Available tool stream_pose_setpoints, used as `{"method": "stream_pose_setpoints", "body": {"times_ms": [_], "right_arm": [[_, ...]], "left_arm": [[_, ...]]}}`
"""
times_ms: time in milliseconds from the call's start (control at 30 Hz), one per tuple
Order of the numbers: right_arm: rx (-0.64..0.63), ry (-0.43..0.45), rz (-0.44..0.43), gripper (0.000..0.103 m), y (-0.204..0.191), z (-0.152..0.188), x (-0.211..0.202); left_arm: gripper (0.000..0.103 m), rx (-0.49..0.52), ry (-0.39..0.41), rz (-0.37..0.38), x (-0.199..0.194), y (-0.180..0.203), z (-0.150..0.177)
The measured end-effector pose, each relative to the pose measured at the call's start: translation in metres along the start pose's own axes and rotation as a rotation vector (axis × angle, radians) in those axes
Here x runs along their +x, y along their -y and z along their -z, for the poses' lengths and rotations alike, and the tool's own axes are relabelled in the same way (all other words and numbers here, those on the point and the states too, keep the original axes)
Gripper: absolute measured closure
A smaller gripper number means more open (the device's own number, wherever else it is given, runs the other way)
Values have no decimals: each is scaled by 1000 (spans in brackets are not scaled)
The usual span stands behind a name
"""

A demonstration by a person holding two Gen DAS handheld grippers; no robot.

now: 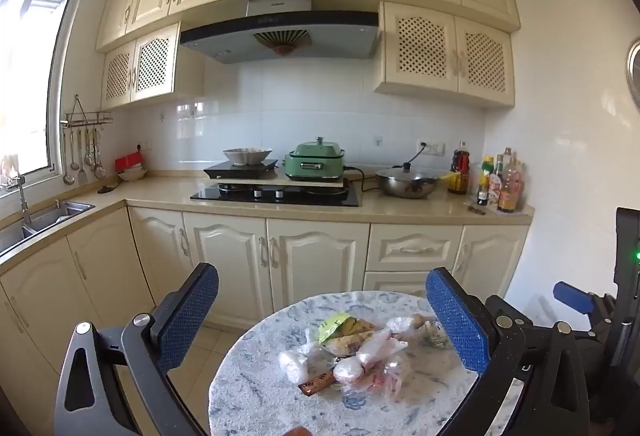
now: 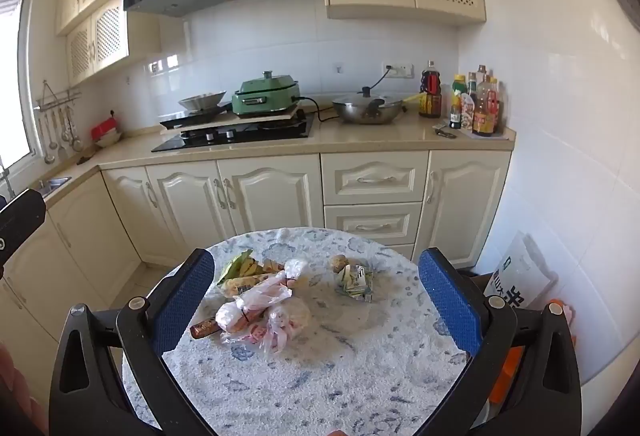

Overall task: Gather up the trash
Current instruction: 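Move both tools toward the pile of trash on the table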

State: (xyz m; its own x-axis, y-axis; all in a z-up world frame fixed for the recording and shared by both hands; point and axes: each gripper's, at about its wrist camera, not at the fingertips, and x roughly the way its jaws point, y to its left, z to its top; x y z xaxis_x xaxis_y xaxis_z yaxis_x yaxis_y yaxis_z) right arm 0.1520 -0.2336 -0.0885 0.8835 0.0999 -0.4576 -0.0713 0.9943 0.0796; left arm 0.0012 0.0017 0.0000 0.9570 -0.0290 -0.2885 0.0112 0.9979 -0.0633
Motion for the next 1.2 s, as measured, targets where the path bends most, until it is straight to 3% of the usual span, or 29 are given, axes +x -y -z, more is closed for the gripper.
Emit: {"method": "stream_pose_setpoints", "body": {"times_ms": [133,367,800,1200], "right_arm": [[-5,5,7,0,-1,1,0],[-1,17,7,0,-4,-14,-11],[6,64,2,0,-1,-12,-21],[7,46,-22,0,-1,-8,-13]], "left_arm": [[1,-44,-21,24,10,-16,-4],[1,-6,32,-25,-12,-4,1],[1,-70,22,19,-22,-20,-1],[1,-34,32,-18,-15,-13,5]]}}
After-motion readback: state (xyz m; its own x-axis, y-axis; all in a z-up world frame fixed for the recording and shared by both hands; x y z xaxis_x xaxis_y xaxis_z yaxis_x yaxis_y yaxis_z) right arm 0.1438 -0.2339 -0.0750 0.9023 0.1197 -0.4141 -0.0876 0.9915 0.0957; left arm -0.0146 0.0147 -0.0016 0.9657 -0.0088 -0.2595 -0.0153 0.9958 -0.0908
